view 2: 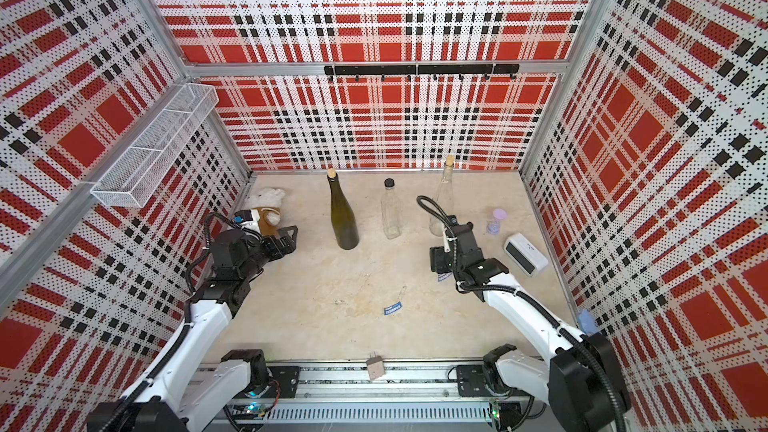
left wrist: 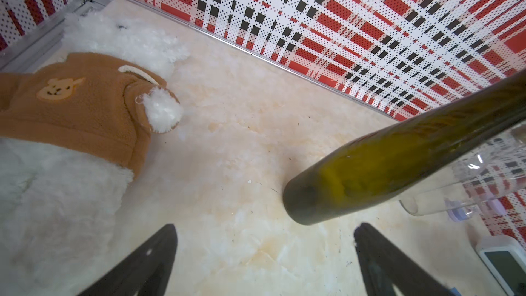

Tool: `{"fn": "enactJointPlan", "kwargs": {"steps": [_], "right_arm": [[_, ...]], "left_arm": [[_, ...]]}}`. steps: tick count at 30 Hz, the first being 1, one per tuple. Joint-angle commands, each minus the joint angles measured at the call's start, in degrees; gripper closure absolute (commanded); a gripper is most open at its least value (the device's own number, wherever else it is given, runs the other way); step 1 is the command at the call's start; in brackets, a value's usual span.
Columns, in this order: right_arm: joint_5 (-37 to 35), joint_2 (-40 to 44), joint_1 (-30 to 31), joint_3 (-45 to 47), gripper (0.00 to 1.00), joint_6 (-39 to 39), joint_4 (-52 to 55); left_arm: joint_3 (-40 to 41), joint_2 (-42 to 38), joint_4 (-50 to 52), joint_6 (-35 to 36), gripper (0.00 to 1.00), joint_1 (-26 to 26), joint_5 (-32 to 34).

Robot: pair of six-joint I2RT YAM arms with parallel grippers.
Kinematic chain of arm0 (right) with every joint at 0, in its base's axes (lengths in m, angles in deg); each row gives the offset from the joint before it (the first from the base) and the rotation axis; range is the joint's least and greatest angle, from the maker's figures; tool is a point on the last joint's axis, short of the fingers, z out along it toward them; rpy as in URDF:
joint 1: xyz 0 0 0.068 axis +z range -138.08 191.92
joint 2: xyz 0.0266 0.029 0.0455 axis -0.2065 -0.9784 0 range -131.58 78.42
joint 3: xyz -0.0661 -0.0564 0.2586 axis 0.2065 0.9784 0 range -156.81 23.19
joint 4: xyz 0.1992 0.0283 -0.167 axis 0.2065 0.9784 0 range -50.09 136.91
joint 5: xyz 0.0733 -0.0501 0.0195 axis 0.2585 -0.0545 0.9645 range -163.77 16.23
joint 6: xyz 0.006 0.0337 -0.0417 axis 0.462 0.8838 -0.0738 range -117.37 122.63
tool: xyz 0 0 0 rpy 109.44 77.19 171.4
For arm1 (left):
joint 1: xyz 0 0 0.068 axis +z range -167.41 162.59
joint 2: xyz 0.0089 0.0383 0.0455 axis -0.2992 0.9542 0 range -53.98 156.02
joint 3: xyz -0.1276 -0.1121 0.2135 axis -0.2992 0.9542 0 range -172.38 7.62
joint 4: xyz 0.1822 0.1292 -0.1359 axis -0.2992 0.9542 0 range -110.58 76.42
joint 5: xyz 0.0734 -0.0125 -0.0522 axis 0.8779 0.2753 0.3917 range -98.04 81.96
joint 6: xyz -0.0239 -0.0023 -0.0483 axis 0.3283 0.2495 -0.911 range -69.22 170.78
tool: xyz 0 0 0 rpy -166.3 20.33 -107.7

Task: Remove the label from the bottle
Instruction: Adjust the label at the center of the board, then reset both arms

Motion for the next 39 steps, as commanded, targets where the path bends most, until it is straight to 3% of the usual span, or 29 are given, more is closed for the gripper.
{"fn": "enactJointPlan", "kwargs": {"steps": [1,6,17,25,33,39], "right_arm": [[2.38,1.38,-5.56,1.45,0.27,-3.80,-7.83],[2.35,-0.95,-12.35,2.89,0.26,-6.47,-17.09],[3.53,-13.71,-20.50,4.10,0.24,-10.80,-33.90],[1.87,-22.49,-21.22,6.34,0.22,-13.69,-47.97],[2.51,-23.99,-21.33,7.63,0.21,-12.84,-52.48],[3.53,-23.76,-21.33,10.46,0.17,-13.44,-57.67]], "left_arm": [[1.30,3.36,-9.86,4.57,0.01,-1.21,6.79],[1.64,9.78,-18.07,9.81,0.01,-0.77,8.66],[4.39,20.99,-35.10,15.07,0.01,1.75,7.48],[2.32,25.41,-37.70,15.59,0.01,5.22,3.24],[5.18,24.27,-37.77,15.73,0.01,6.66,3.67],[9.98,28.10,-47.38,16.11,0.01,6.58,3.94]]}}
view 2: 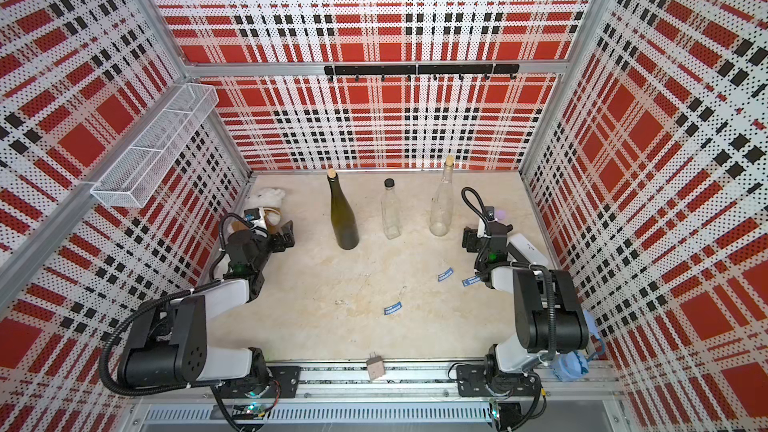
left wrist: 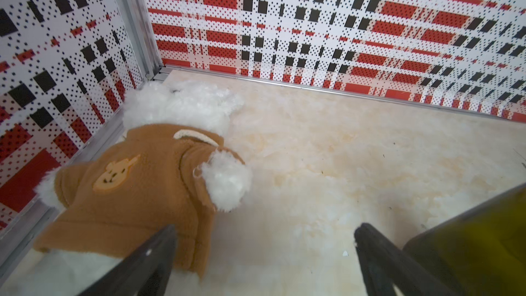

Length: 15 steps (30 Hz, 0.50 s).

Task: Remove the label from the bottle
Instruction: Reset both arms

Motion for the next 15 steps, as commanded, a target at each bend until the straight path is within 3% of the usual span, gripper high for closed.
{"fn": "enactJointPlan", "kwargs": {"steps": [1,3,5,9,15], "right_arm": [[0.64,-0.02,-0.28,1.33,0.14,-1.53,-6.86],[0.51,0.20,-0.26,1.99,0.09,-1.53,-7.99],[0.68,0.21,-0.22,2.31,0.01,-1.53,-8.63],[0.87,0.17,-0.19,2.99,0.00,-1.79,-9.85],[0.26,-1.12,-0.01,7.02,0.00,-1.88,-18.31]], "left_arm": [[1.69,3.19,-8.28,0.63,0.01,0.22,-0.68],[2.37,4.88,-12.14,0.41,0.01,-0.18,-1.04],[1.57,4.29,-9.26,1.42,0.01,-0.93,0.24],[0.63,5.56,-9.15,4.30,0.01,-3.82,1.88],[0.81,9.71,-13.33,9.28,0.01,-9.75,10.56]]}}
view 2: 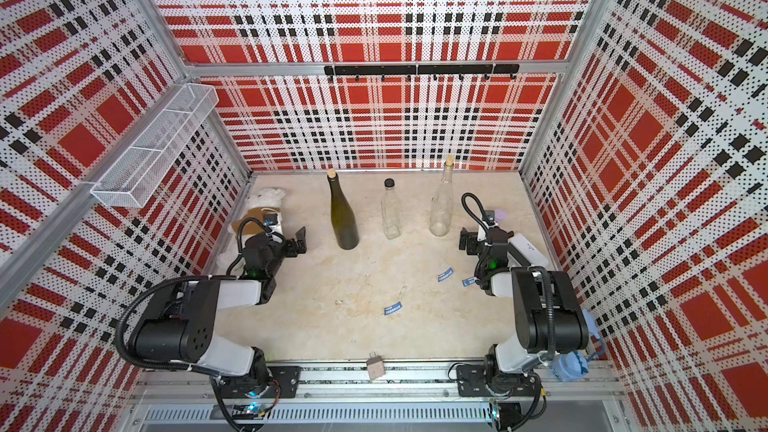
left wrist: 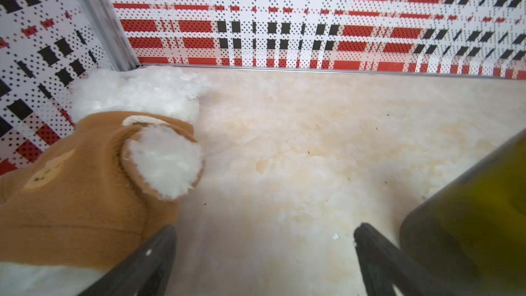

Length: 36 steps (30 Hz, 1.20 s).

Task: Remove the label from the bottle
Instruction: Reset both arms

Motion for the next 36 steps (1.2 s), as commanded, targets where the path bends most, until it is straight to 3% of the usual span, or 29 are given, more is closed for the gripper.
{"fn": "enactJointPlan", "kwargs": {"steps": [1,7,12,19,36], "right_arm": [[-0.06,-1.69,0.16,2.89,0.00,-1.13,-10.58],[0.03,-1.87,0.25,3.16,0.00,-1.28,-11.13],[1.19,-1.97,1.45,2.72,0.00,-3.50,-10.07],[-0.24,-1.80,2.10,3.15,0.00,-3.62,-11.13],[-0.24,-1.77,2.10,3.15,0.00,-3.62,-11.20]], "left_arm": [[-0.22,1.42,-4.31,3.46,0.01,-1.65,5.28],[-0.09,2.13,-5.15,3.00,0.01,-1.15,4.57],[1.33,1.92,-7.53,4.81,0.01,0.26,-6.01],[-0.05,2.11,-5.14,2.86,0.01,0.55,-1.58],[0.13,2.02,-5.41,2.91,0.01,0.44,-1.45]]}}
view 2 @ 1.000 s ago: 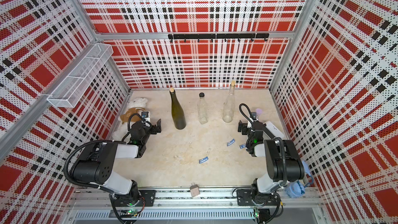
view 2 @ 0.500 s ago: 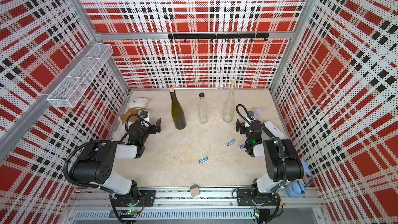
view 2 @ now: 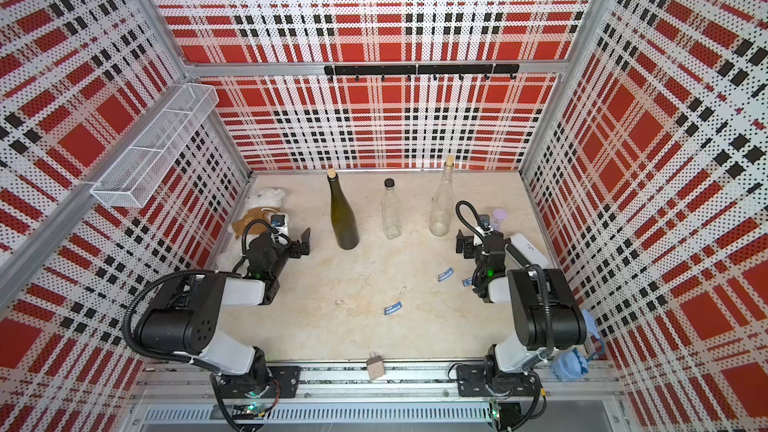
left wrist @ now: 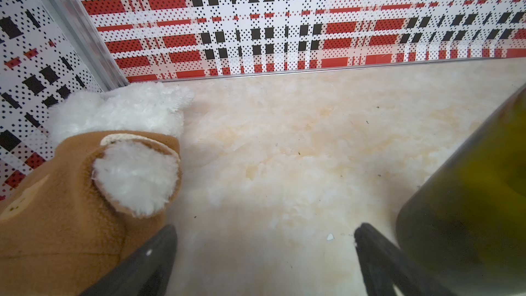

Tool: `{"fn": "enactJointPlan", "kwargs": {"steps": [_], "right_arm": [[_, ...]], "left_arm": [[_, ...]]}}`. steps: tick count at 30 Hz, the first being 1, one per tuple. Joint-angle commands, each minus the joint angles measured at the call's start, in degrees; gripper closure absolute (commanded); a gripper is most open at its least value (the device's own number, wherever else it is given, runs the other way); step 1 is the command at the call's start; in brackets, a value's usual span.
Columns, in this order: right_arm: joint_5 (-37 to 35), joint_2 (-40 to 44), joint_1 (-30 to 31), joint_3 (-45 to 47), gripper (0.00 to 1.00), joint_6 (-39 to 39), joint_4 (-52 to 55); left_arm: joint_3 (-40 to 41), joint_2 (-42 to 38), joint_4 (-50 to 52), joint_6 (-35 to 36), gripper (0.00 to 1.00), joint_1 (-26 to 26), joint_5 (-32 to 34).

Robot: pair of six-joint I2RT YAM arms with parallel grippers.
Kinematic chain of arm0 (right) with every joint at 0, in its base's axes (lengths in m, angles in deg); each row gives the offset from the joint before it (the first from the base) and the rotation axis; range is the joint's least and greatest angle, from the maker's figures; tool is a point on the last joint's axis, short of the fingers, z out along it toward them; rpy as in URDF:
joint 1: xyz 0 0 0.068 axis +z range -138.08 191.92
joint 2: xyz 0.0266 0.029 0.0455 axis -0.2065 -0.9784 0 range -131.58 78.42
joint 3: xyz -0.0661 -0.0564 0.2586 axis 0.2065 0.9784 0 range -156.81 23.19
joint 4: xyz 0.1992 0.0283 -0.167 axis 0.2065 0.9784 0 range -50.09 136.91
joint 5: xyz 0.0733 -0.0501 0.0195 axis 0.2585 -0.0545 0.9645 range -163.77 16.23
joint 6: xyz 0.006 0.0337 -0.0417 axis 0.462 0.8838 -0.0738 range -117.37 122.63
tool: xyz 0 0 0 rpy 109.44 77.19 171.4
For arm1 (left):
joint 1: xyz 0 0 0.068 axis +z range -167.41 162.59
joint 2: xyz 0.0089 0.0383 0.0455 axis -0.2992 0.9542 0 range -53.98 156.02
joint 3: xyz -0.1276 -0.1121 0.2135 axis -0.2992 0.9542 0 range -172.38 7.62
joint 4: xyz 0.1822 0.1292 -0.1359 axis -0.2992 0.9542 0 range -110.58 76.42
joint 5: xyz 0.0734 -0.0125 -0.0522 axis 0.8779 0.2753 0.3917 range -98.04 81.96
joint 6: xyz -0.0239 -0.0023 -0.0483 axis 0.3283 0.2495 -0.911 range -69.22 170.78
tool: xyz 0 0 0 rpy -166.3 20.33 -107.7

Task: Remove the label from the bottle
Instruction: Reset both arms

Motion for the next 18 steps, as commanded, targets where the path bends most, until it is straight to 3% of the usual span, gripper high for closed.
{"fn": "enactJointPlan", "kwargs": {"steps": [1,18], "right_arm": [[0.00,-0.53,0.06,0.02,0.00,-0.84,-3.20],[0.82,-0.66,-0.90,-0.62,0.00,0.04,-1.94]], "left_arm": [[-0.48,0.40,-1.07,-0.08,0.01,0.15,0.58],[-0.48,0.40,-1.04,-0.08,0.01,0.20,0.58]]}}
